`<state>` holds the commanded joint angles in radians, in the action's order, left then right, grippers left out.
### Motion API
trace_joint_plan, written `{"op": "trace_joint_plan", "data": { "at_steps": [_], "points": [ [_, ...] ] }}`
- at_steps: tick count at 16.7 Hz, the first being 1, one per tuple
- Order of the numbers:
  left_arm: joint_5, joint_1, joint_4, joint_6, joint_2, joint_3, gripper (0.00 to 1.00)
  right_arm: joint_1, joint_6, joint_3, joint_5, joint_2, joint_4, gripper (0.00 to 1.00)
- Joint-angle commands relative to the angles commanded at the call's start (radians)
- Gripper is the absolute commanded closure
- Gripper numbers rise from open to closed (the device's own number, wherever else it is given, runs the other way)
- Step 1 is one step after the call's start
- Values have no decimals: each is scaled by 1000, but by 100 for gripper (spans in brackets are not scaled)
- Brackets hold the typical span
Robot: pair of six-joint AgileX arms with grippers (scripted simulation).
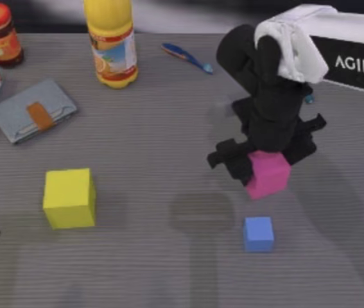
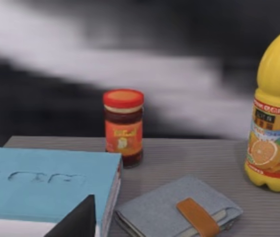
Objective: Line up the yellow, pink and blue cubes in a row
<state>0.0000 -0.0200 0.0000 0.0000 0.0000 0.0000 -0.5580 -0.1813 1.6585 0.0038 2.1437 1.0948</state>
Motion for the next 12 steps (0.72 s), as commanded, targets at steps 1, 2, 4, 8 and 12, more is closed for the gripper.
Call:
{"op": "trace_joint_plan", "data": {
  "at_steps": [1, 2, 4, 8, 12],
  "points": [
    [0, 0, 0, 0, 0, 0, 0, -30, -88, -7, 1, -7, 4, 100],
    [0, 0, 0, 0, 0, 0, 0, -61, -178, -14, 2, -13, 7, 100],
    [0, 0, 0, 0, 0, 0, 0, -120, -344, -27, 4, -29, 11, 100],
    [0, 0, 0, 0, 0, 0, 0, -212, -569, -51, 9, -68, 9, 100],
    [0, 0, 0, 0, 0, 0, 0, -238, -626, -59, 11, -86, 4, 100]
  ]
}}
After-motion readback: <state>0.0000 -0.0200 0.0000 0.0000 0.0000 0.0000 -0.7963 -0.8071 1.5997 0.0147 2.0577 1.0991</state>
